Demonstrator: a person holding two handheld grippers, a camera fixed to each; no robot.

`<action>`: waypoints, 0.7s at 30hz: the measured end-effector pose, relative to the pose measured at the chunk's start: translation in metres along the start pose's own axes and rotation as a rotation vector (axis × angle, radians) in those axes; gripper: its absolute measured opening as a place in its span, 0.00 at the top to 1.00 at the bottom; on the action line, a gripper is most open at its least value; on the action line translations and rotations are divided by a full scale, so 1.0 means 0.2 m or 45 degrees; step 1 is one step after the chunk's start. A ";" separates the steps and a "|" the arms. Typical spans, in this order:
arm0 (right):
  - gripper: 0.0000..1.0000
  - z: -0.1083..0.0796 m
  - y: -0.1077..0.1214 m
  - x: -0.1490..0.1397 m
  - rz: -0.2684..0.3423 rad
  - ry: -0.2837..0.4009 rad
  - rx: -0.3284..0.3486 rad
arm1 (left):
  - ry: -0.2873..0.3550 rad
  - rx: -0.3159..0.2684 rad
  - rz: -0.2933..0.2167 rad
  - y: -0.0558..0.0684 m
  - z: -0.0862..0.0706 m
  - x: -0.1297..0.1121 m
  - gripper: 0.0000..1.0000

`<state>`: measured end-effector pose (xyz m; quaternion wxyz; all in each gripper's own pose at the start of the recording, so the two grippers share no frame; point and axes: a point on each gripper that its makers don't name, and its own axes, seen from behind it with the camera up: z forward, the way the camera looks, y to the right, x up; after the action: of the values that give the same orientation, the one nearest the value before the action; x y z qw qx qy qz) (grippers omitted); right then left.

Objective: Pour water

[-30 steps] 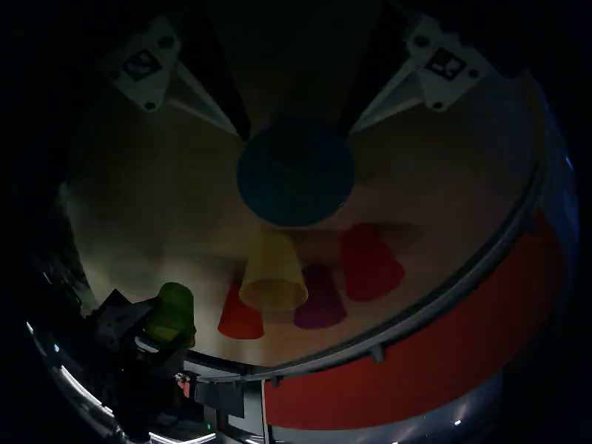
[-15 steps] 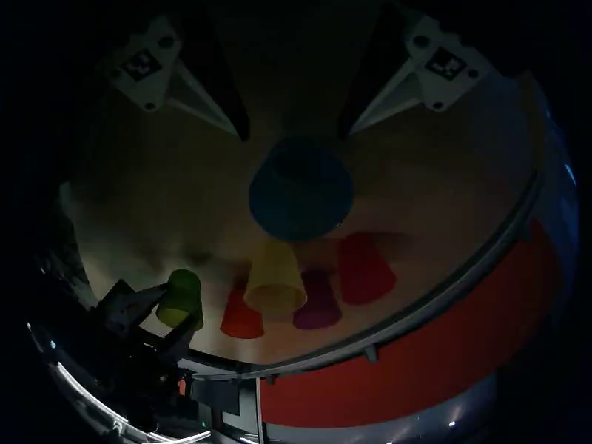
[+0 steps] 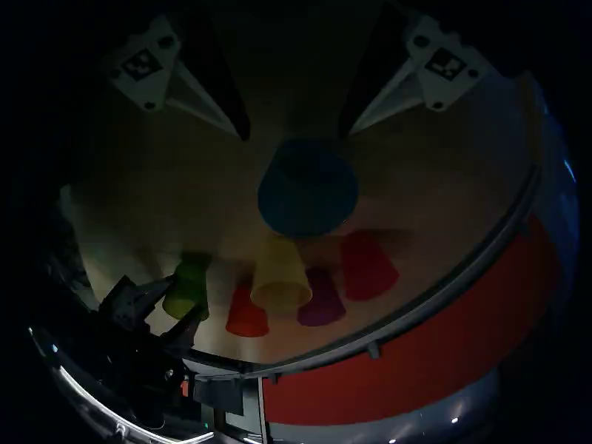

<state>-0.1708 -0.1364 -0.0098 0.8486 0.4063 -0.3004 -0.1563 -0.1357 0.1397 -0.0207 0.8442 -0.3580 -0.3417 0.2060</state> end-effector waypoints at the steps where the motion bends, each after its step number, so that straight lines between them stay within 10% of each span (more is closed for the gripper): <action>1: 0.00 0.00 0.00 0.00 0.001 -0.001 0.000 | 0.000 -0.001 0.000 0.00 0.00 0.00 0.13; 21: 0.00 -0.02 -0.01 -0.02 0.032 0.004 -0.001 | 0.002 0.006 -0.004 -0.01 0.00 0.01 0.13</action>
<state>-0.1718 -0.1324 -0.0148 0.8512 0.4024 -0.3041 -0.1450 -0.1342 0.1391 -0.0190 0.8456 -0.3556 -0.3411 0.2053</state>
